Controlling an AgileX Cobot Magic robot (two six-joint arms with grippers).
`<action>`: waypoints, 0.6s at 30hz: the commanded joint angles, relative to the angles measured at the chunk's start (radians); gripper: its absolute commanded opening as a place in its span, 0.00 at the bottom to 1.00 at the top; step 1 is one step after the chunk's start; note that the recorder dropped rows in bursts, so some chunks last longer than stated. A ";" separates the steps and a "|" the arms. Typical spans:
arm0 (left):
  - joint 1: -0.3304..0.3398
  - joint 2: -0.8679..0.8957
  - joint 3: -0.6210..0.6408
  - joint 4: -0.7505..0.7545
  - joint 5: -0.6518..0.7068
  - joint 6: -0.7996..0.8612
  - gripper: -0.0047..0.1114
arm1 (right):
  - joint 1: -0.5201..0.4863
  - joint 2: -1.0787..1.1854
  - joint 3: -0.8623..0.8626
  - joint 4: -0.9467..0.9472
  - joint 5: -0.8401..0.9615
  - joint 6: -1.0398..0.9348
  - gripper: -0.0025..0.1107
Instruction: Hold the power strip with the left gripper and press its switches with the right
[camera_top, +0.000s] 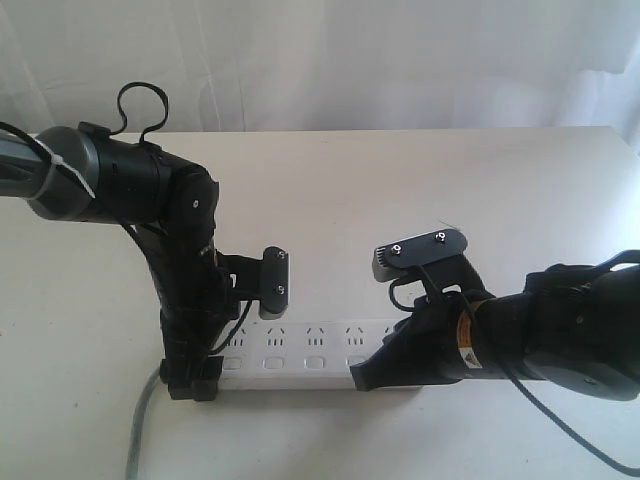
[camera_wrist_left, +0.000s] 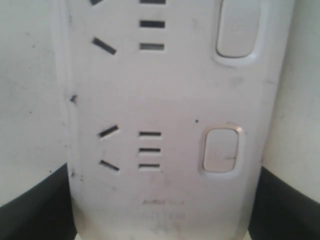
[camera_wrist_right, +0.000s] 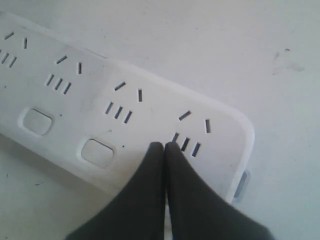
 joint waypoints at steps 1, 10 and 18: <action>0.002 0.045 0.033 0.015 0.078 -0.031 0.04 | 0.002 0.003 0.005 -0.003 0.061 0.003 0.02; 0.002 0.045 0.033 0.015 0.071 -0.031 0.04 | 0.002 0.003 0.005 0.001 0.100 0.003 0.02; 0.002 0.045 0.033 0.015 0.071 -0.031 0.04 | 0.002 0.003 0.005 0.001 0.157 0.003 0.02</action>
